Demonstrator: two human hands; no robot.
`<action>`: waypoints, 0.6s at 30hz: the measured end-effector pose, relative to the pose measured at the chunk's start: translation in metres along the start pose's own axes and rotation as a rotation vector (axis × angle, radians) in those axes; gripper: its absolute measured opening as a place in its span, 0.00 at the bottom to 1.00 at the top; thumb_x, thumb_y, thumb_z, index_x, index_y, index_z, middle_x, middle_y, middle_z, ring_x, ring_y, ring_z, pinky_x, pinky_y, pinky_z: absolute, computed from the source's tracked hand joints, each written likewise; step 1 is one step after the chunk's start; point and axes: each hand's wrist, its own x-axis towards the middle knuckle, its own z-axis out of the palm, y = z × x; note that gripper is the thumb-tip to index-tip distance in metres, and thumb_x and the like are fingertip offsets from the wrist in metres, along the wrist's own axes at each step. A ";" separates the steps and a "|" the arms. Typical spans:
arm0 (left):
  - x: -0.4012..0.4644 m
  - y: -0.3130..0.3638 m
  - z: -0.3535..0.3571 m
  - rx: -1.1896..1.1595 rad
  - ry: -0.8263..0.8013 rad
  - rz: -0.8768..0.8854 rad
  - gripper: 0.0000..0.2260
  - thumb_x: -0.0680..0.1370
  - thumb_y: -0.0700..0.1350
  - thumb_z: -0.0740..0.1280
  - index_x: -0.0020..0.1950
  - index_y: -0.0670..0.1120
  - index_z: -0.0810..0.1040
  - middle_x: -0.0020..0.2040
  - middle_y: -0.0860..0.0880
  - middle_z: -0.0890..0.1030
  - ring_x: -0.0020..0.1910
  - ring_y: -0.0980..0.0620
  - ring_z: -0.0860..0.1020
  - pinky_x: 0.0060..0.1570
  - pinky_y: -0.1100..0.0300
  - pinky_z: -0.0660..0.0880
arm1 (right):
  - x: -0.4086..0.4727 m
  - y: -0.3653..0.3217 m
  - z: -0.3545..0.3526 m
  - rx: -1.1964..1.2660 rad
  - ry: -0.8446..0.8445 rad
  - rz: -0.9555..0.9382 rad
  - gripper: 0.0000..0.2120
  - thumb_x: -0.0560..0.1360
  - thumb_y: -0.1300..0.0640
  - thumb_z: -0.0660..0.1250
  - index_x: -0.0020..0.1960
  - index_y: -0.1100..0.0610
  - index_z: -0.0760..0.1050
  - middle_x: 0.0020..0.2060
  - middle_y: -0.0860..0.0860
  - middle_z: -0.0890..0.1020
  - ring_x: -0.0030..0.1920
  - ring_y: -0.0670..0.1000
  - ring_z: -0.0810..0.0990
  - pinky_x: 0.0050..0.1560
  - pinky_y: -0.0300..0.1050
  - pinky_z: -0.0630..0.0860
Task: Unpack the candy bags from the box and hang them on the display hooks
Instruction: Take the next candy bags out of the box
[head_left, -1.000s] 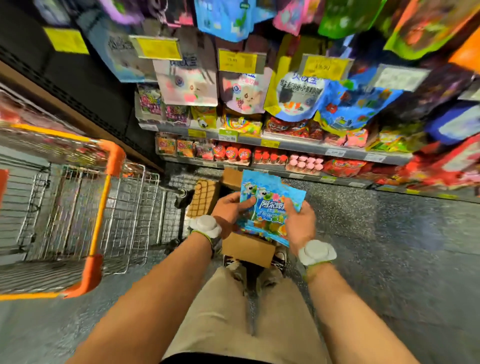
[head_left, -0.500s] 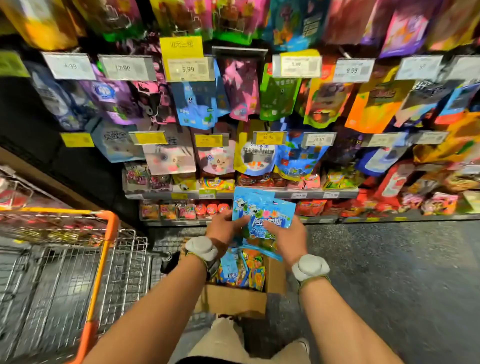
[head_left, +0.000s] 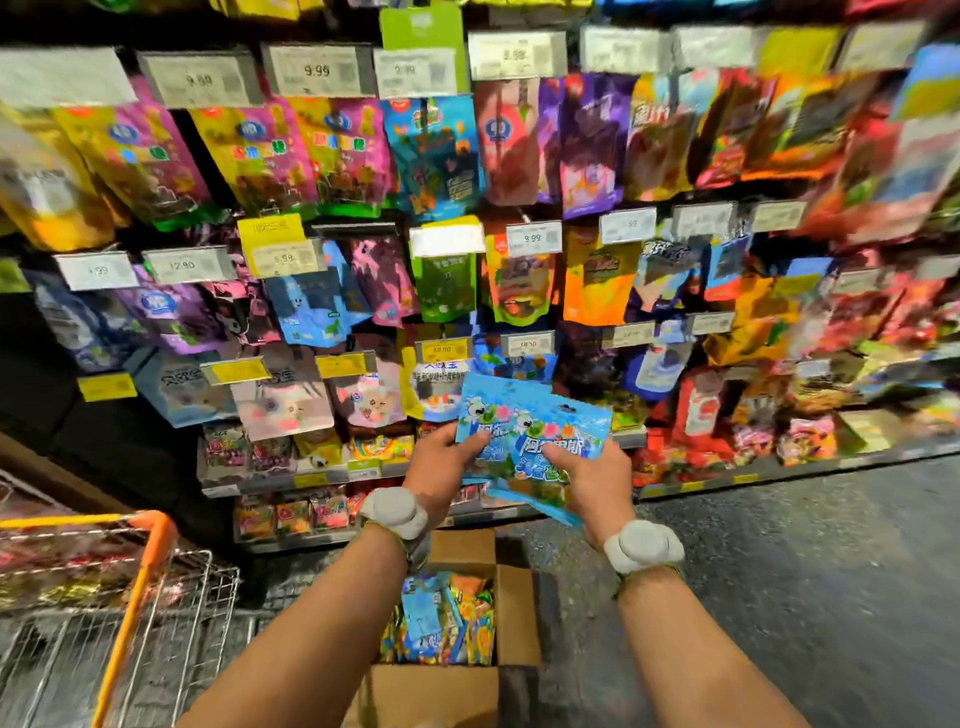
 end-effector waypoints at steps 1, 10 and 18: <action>-0.002 0.007 0.013 0.016 -0.012 0.019 0.04 0.77 0.43 0.70 0.43 0.45 0.81 0.42 0.45 0.84 0.40 0.46 0.82 0.36 0.53 0.79 | -0.001 -0.009 -0.014 0.010 0.026 -0.017 0.14 0.71 0.69 0.75 0.51 0.56 0.77 0.45 0.50 0.85 0.42 0.46 0.84 0.41 0.40 0.80; -0.009 0.040 0.060 0.083 -0.046 0.201 0.24 0.75 0.56 0.71 0.51 0.33 0.77 0.46 0.36 0.81 0.46 0.38 0.82 0.46 0.41 0.81 | -0.006 -0.058 -0.082 0.095 0.051 -0.098 0.15 0.72 0.66 0.74 0.58 0.60 0.78 0.49 0.55 0.86 0.46 0.54 0.86 0.36 0.44 0.79; -0.024 0.063 0.099 -0.061 -0.069 0.221 0.12 0.81 0.46 0.65 0.58 0.39 0.78 0.57 0.39 0.82 0.57 0.37 0.80 0.58 0.39 0.75 | -0.010 -0.090 -0.127 0.145 0.057 -0.143 0.15 0.72 0.68 0.74 0.57 0.60 0.78 0.49 0.55 0.86 0.47 0.54 0.86 0.44 0.51 0.83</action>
